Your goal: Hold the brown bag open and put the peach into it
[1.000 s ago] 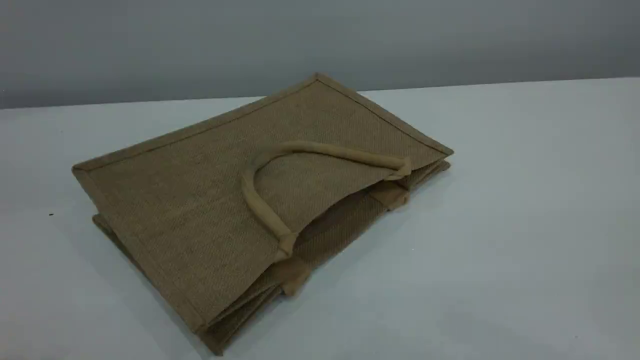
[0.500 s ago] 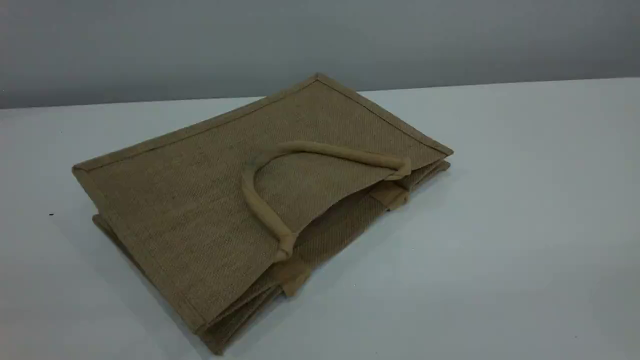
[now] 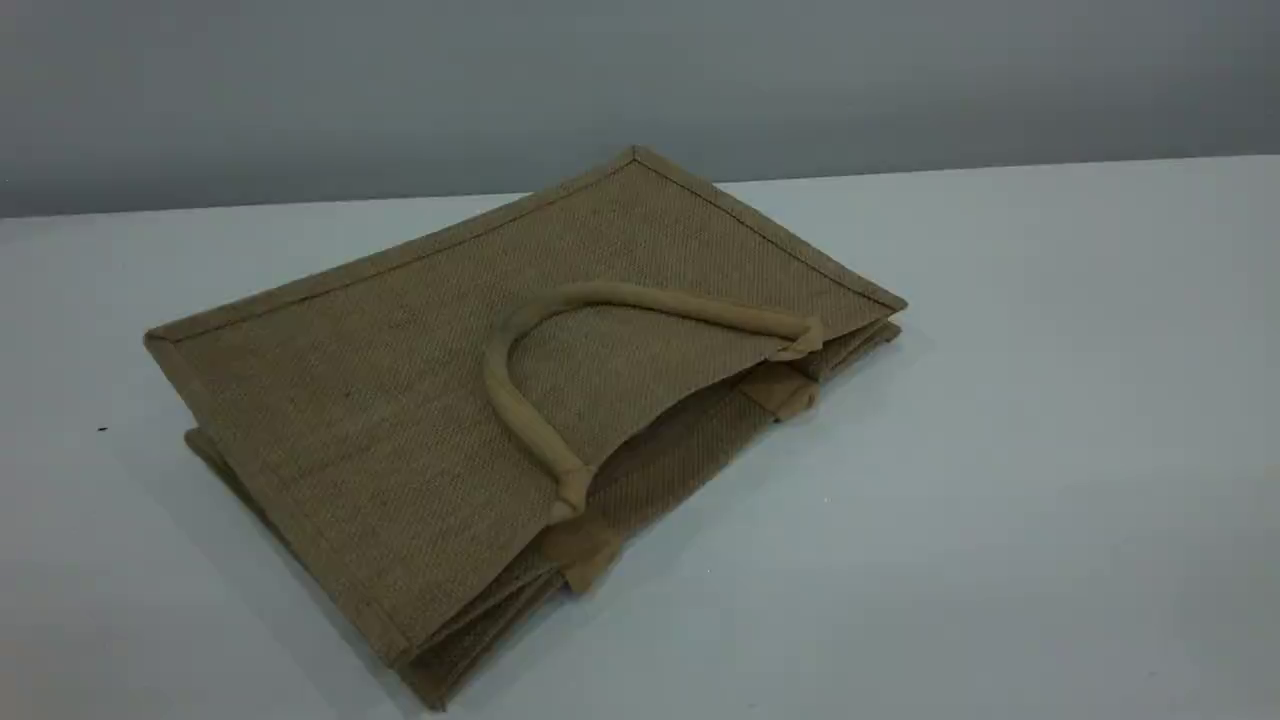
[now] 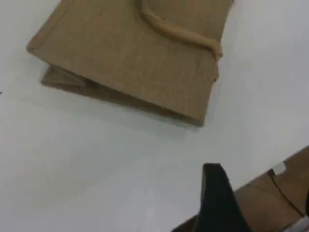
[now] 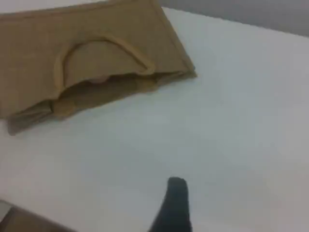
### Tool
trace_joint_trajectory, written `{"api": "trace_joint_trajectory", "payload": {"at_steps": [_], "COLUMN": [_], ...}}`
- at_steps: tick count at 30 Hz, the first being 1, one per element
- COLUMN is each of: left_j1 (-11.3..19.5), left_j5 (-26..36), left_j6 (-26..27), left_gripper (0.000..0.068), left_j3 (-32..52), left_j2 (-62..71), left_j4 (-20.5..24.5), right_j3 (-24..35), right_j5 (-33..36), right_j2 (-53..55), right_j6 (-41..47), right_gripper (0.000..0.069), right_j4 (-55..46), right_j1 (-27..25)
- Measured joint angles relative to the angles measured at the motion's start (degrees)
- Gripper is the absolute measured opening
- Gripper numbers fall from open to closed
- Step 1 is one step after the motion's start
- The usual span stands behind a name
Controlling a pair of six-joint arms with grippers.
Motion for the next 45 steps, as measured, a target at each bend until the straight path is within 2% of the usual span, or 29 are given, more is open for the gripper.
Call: {"api": "trace_joint_trajectory", "payload": {"at_steps": [17,29,45], "left_j1": [0.00,0.00,0.00], "left_j5": [-0.90,0.36,0.22], "left_j6": [-0.54,-9.59,-9.48], "left_gripper": [0.0385,0.0385,0.0385], "left_j3": [2.60,3.17,3.17], "left_j2": [-3.57,-9.51,-12.47], "left_j4": [3.32,10.72,10.32], "right_j3": [0.08,0.08,0.08], "right_j5": [-0.39,-0.39,-0.36], "right_j2": [-0.03,-0.03,-0.03], "right_j6": [0.11,0.11,0.11], "right_gripper": [0.0582,0.0582,0.0582], "right_j4": [0.06,0.06,0.06], "right_j1": [0.00,0.00,0.00]}}
